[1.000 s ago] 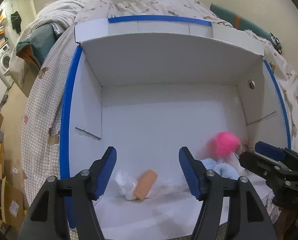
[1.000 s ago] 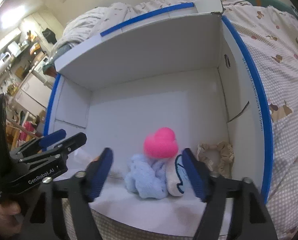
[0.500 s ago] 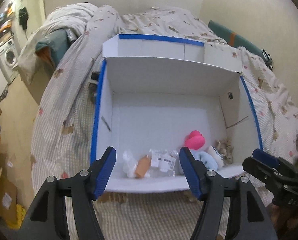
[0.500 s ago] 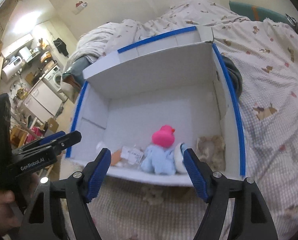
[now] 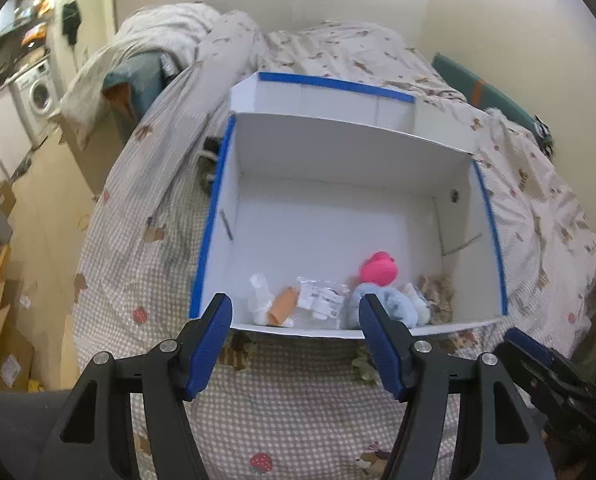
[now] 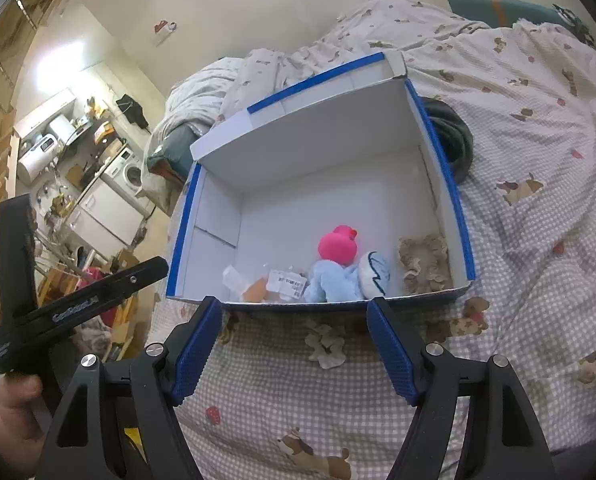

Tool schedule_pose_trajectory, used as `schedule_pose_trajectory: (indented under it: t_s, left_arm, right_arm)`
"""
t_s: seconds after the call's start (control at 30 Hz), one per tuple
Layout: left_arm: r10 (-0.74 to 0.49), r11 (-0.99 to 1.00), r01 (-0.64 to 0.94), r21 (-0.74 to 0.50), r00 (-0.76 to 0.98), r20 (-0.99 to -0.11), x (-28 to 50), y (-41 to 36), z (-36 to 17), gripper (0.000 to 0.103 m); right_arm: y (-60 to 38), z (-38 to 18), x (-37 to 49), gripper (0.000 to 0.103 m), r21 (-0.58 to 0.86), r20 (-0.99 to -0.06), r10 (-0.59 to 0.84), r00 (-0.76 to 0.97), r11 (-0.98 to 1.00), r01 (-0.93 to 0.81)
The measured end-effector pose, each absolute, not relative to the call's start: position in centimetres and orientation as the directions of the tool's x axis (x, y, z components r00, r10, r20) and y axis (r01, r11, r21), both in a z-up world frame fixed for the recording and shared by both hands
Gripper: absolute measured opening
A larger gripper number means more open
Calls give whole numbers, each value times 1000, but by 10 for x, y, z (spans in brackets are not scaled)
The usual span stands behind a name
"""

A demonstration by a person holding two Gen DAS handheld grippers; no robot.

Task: Organize soft objects
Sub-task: 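Withdraw both open grippers from the box toward the remaining items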

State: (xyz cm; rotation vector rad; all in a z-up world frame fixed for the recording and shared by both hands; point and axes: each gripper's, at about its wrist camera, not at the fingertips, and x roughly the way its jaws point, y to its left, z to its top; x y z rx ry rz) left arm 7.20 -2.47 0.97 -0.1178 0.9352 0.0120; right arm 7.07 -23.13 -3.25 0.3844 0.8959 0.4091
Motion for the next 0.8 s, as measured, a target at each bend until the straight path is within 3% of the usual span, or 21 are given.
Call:
schedule_pose_trajectory:
  t_s: [0.13, 0.27, 0.47, 0.8]
  left_arm:
    - [-40, 998, -14, -60, 593, -805, 63, -36, 13, 63]
    - [-37, 998, -20, -59, 580, -814, 53, -34, 10, 73]
    - [28, 999, -44, 3, 566, -824, 53, -31, -4, 73]
    - [-26, 997, -54, -62, 514, -857, 60, -22, -35, 73]
  right_arm:
    - [-232, -32, 71, 79, 478, -667, 483, 566, 861, -171]
    - [-232, -35, 69, 79, 488, -672, 491, 554, 857, -167]
    - [-232, -41, 70, 79, 500, -684, 491, 540, 854, -143]
    - [-219, -52, 72, 79, 463, -725, 473, 501, 873, -154]
